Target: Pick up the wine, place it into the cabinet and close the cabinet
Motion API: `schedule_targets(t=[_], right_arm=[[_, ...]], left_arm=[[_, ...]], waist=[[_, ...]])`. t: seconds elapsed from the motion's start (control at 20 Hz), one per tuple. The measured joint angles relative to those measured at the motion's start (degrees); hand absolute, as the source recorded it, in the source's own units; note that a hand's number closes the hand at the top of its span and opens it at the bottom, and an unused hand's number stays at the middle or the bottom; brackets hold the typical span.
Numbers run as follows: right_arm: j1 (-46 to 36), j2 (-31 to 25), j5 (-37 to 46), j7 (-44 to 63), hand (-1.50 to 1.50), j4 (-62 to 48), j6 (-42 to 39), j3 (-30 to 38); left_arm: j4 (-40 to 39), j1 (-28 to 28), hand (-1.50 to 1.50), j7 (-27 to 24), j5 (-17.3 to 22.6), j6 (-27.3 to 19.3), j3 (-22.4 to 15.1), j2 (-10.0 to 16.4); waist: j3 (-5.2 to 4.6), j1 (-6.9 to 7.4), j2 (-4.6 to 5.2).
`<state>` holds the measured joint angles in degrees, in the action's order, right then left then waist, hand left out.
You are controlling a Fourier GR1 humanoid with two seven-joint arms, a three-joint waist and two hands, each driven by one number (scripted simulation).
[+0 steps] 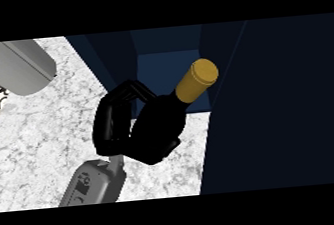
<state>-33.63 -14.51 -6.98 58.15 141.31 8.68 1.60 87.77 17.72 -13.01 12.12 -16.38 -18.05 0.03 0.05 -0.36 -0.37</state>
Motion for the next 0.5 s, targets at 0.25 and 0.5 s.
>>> schedule_targets(t=[0.25,0.5], right_arm=[[0.8,0.0,-0.4,-0.2,-1.50,0.2,-0.4,0.1],[0.0,-0.6,-1.4,-1.0,-1.50,-1.1,-1.4,2.3]], left_arm=[[0.4,7.9,1.50,8.0,-0.2,-6.7,-0.3,0.0],[-3.9,14.9,1.50,10.7,0.5,-10.8,0.7,0.0]], waist=[[-0.01,-0.29,0.11],[-0.02,-0.38,0.26]])
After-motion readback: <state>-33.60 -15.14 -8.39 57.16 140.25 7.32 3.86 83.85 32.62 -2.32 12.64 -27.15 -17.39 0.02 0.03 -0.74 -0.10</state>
